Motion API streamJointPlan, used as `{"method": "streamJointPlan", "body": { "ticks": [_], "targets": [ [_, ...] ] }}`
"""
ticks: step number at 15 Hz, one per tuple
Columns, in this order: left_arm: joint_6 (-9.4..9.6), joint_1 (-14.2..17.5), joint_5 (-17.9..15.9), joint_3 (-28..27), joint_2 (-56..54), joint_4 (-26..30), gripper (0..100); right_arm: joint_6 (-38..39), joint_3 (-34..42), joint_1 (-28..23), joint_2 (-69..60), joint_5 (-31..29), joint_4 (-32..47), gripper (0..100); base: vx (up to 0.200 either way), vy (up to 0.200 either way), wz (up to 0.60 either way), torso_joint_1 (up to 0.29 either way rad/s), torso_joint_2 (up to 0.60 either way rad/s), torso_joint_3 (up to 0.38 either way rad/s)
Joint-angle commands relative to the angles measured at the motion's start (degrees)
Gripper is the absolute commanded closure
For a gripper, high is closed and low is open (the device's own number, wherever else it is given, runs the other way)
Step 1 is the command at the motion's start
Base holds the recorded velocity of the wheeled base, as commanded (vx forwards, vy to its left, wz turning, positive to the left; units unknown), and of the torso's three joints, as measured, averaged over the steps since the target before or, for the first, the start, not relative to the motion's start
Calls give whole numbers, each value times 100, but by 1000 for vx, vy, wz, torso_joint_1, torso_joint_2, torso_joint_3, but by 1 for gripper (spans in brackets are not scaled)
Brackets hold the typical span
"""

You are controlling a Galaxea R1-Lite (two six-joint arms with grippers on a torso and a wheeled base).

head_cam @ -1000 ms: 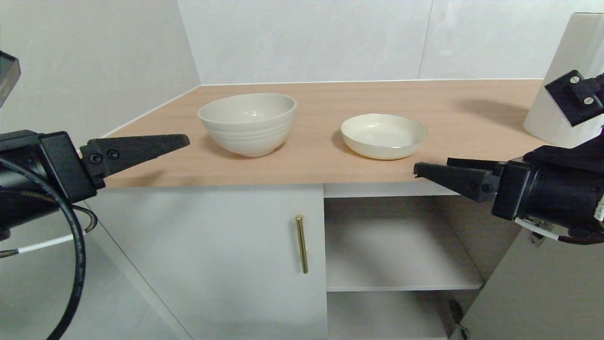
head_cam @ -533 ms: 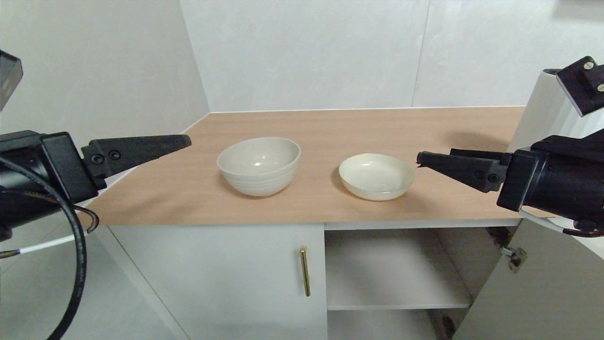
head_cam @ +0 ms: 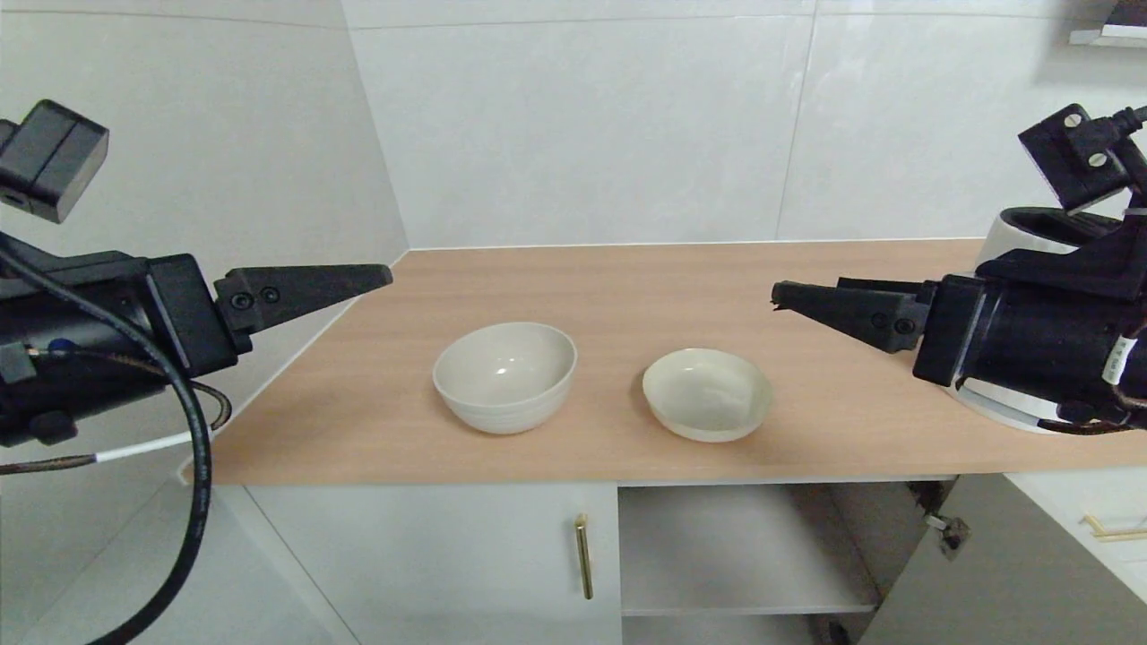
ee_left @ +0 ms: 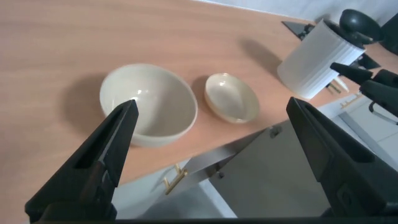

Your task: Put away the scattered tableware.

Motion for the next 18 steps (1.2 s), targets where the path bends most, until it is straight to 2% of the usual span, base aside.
{"method": "streamJointPlan", "body": {
  "ticks": [1,4,6,8,9,11,12,13,14,18],
  "targets": [
    [-1,0,-1,-2,83,-6,0,3,69,2,13,6,-5,0,0,0,0,198,-496,-295],
    [7,0,-1,-54,188,-32,0,39,166,-218,-14,15,-14,0,0,0,0,124,-326,-201],
    [7,35,-1,-450,461,-6,0,39,-203,-349,452,-38,57,0,0,0,0,41,-68,-49],
    [7,175,8,-652,795,179,0,39,-458,-349,786,-398,461,0,0,0,0,0,0,0],
    [7,184,17,-907,1067,583,0,47,-722,-349,1085,-855,821,0,0,0,0,0,0,0],
    [7,184,228,-1329,1278,1321,0,47,-933,-279,1261,-1251,1111,0,0,0,0,0,0,0],
    [-1,184,773,-1733,1638,2103,0,91,-1021,-33,1392,-1655,1226,0,0,0,0,0,0,0],
    [-10,184,1142,-1874,1849,2279,0,135,-1100,64,1463,-1954,1226,0,0,0,0,0,0,0],
    [-19,158,1370,-1909,2016,2270,0,144,-1144,81,1498,-2121,1226,0,0,0,0,0,0,0],
    [-45,0,1449,-1953,2553,2227,0,267,-1197,81,1603,-2147,1226,0,0,0,0,0,0,0]
  ]
}}
